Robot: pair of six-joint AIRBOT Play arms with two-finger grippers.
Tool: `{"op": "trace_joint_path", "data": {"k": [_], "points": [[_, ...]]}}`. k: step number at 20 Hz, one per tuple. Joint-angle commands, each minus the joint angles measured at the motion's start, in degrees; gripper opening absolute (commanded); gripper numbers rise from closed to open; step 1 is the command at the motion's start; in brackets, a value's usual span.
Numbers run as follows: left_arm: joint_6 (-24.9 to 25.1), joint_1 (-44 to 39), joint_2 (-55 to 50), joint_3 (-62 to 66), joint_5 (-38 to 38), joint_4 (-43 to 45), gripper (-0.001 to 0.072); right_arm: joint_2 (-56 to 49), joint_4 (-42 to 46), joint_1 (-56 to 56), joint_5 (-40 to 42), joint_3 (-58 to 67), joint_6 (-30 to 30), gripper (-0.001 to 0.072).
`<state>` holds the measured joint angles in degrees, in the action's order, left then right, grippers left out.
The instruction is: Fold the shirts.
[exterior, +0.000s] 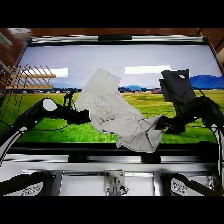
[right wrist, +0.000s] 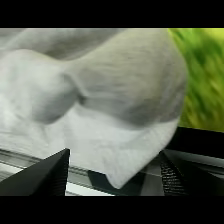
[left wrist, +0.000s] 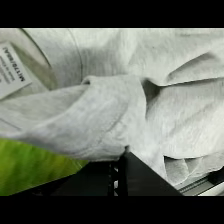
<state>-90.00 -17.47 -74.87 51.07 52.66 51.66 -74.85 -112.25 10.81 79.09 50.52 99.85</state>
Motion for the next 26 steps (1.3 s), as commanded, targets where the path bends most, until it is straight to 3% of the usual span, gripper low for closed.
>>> {"op": "trace_joint_path", "data": {"k": [1, 6, 9, 10, 11, 12, 16, 19, 24, 26], "points": [[3.9, 0.1, 0.1, 1.1, 1.7, -0.7, 0.0036, -2.6, 2.5, 0.0, 0.0, -0.1, 0.3, 0.0661], [6.8, 0.1, 1.2, 5.2, 1.8, -0.7, 0.0036, -6.5, 1.9, -6.5, -5.5, -0.1, 0.0, 0.0661], [6.9, 0.1, 1.4, 8.3, 1.7, -0.7, 0.0035, -8.9, 6.0, -10.8, -9.7, -0.1, -6.3, 0.0656], [6.9, 0.1, 1.4, 9.2, 1.6, -0.7, 0.0035, -9.2, 5.6, -11.6, -10.3, -0.1, -6.9, 0.0507], [6.9, 0.1, 1.4, 10.2, 1.3, -0.7, 0.0035, -9.1, 5.4, -12.5, -10.9, 0.0, -6.9, 0.0202], [7.6, 0.2, 1.4, 11.5, 1.3, -0.7, 0.0035, -8.7, 5.4, -12.9, -11.0, 0.3, -6.9, 0.0086], [11.0, 1.9, 3.5, 20.7, 1.4, 1.2, 0.0035, -0.2, 8.0, -13.1, -9.0, 7.0, -4.0, 0.0077], [15.0, 4.0, 7.1, 34.7, 1.4, 2.5, 0.0034, 11.1, 9.8, -13.1, -9.2, 19.0, 4.3, 0.0077], [15.9, 6.7, 12.3, 64.8, -1.4, 2.6, 0.0035, 25.7, 10.8, -13.1, -20.9, 39.9, 6.0, 0.0077], [15.8, 8.0, 14.8, 70.8, -2.6, 3.8, 0.0035, 29.3, 10.6, -13.1, -25.1, 43.5, 5.9, 0.0077]]}}
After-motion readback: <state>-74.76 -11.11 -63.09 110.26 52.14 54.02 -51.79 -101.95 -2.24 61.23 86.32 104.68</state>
